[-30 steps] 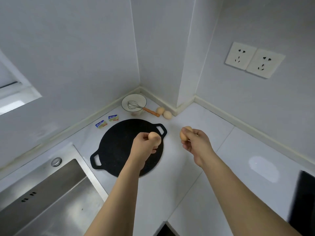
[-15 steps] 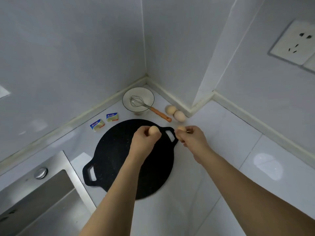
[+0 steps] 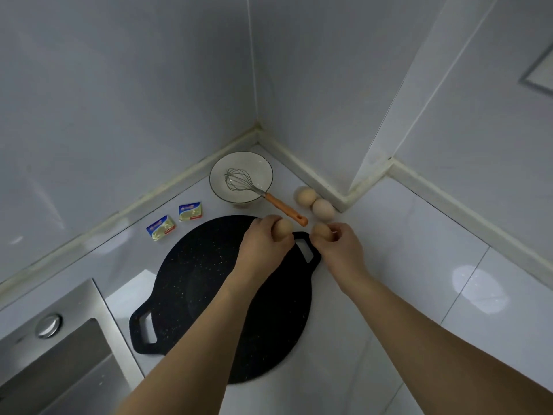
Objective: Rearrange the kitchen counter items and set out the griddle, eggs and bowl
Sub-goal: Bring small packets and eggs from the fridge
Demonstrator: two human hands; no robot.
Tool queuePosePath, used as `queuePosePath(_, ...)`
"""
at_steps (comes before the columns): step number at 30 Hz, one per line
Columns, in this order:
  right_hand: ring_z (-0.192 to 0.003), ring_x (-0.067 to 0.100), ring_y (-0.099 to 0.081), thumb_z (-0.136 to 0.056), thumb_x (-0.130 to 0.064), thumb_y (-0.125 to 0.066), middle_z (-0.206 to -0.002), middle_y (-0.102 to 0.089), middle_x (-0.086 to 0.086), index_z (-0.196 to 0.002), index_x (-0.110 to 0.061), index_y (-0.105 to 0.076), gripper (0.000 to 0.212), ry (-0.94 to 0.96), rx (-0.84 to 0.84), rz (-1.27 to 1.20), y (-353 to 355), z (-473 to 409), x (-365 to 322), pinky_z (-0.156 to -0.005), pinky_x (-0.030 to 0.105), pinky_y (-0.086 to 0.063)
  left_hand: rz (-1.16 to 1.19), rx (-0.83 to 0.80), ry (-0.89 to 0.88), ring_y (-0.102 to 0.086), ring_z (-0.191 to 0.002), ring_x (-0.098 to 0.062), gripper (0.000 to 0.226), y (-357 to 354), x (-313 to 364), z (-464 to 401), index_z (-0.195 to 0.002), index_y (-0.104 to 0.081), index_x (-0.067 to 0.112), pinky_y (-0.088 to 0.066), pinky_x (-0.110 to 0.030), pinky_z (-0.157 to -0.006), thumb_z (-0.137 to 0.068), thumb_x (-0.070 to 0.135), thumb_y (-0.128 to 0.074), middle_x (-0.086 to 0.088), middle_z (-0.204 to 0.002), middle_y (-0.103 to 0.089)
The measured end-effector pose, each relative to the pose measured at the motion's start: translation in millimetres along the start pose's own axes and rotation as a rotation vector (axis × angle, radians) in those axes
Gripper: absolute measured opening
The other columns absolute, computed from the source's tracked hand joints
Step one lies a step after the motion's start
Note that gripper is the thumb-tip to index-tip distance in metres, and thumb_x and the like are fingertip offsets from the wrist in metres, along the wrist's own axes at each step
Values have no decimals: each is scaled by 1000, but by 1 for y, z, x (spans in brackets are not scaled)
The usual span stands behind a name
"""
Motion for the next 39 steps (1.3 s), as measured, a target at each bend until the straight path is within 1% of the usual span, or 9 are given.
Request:
queuePosePath(2,-87,8,-59,-81,-34,-70,-100,-60,-5,-111,-17,-55,37,4,42,5,0,-5,3,-64,21,-43,0,4,-18,-53,-102,-15,39,-4,1,-8,-127,-55,24,-48,-35,-93,-89,32,-61,0,-113,-50)
queuePosePath(5,-88,9,-58,-80,-34,-72,-98,-57,-8,-110,-19,-51,40,6,124,-24,4,-7,6,-63,18,-42,-7,36,-45,-53,-102,-17,30,-8,4,-21,-116,-59,19,-47,-35,-95,-89,30,-63,-1,-110,-52)
queuePosePath(7,-86,9,-59,-80,-32,-73,-97,-58,-7,-107,-19,-51,37,25,172,-35,7,-9,7,-62,17,-42,-26,66,-44,-53,-103,-18,30,-12,4,-30,-111,-58,15,-47,-39,-95,-88,32,-65,-2,-110,-54)
queuePosePath(10,-86,8,-59,-80,-31,-73,-98,-60,-4,-107,-18,-55,35,61,200,-39,6,-10,8,-63,14,-42,-114,122,-23,-53,-108,-22,36,-17,2,-39,-114,-55,12,-43,-41,-96,-88,36,-65,-4,-113,-56)
queuePosePath(15,-93,9,-58,-80,-32,-73,-108,-59,-1,-116,-18,-58,41,90,206,-15,1,-17,11,-66,8,-40,-261,235,-3,-53,-108,-26,35,-21,1,-44,-109,-58,12,-37,-40,-91,-87,40,-61,-6,-110,-59)
queuePosePath(26,-100,12,-56,-82,-43,-70,-110,-58,-2,-123,-18,-58,50,102,232,70,-1,-21,17,-85,27,-48,-377,286,-10,-52,-110,-29,41,-21,8,-45,-112,-60,14,-35,-39,-90,-85,45,-60,-7,-113,-62)
queuePosePath(33,-97,12,-55,-80,-40,-73,-105,-56,-6,-113,-18,-56,43,107,273,64,0,-18,15,-82,25,-46,-373,260,-7,-49,-111,-29,42,-24,7,-46,-114,-59,14,-33,-39,-91,-85,44,-60,-7,-117,-60)
queuePosePath(36,-96,13,-55,-79,-42,-73,-103,-56,-5,-108,-19,-56,41,115,275,76,-1,-17,15,-82,28,-48,-367,252,-16,-48,-113,-29,46,-25,8,-46,-118,-57,13,-33,-40,-90,-85,44,-61,-7,-120,-59)
queuePosePath(39,-97,13,-54,-79,-43,-73,-104,-55,-5,-110,-19,-56,42,118,276,81,-1,-19,16,-84,29,-48,-360,249,-19,-49,-113,-29,46,-25,7,-45,-118,-57,12,-33,-39,-90,-86,44,-61,-7,-120,-58)
Point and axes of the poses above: each hand's wrist, its own z-axis away from the middle knuckle, its own y-axis out of the back of the hand, x = y × z, the point moved 10 cm from there along -z, towards the middle knuckle
